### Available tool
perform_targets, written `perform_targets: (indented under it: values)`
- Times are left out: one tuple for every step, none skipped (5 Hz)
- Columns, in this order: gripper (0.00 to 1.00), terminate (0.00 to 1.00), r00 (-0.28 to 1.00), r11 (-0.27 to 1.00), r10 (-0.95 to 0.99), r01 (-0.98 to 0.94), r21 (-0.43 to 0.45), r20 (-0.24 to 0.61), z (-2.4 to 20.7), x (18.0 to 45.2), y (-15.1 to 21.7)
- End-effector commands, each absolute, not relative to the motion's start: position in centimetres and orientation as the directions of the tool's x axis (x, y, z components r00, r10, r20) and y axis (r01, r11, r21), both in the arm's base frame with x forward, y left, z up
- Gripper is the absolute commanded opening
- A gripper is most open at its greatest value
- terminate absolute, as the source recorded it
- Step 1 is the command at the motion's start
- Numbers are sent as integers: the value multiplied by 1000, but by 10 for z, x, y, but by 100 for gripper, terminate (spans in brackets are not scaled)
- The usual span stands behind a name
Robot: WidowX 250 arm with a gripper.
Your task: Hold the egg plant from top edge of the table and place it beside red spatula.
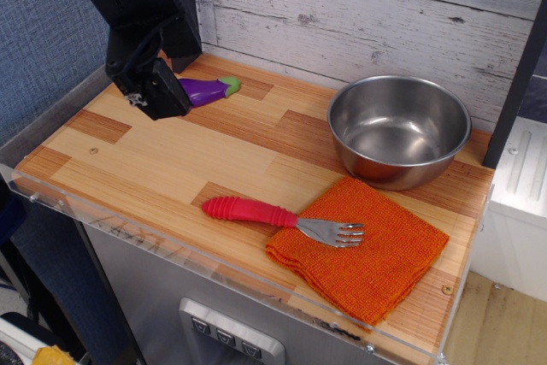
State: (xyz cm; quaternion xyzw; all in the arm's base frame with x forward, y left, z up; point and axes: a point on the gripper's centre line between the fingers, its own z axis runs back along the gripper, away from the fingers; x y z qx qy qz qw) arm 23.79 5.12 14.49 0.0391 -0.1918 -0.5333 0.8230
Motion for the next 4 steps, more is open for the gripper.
perform_targets:
  values:
    - [100,0,358,428,-893,863,269,274,145,238,51]
    - [100,0,514,583,-805,778,234,297,148,271,77]
    - [100,0,596,664,-743,714,223,304,146,295,100]
    - [100,0,639,703,-708,677,216,300,139,310,114]
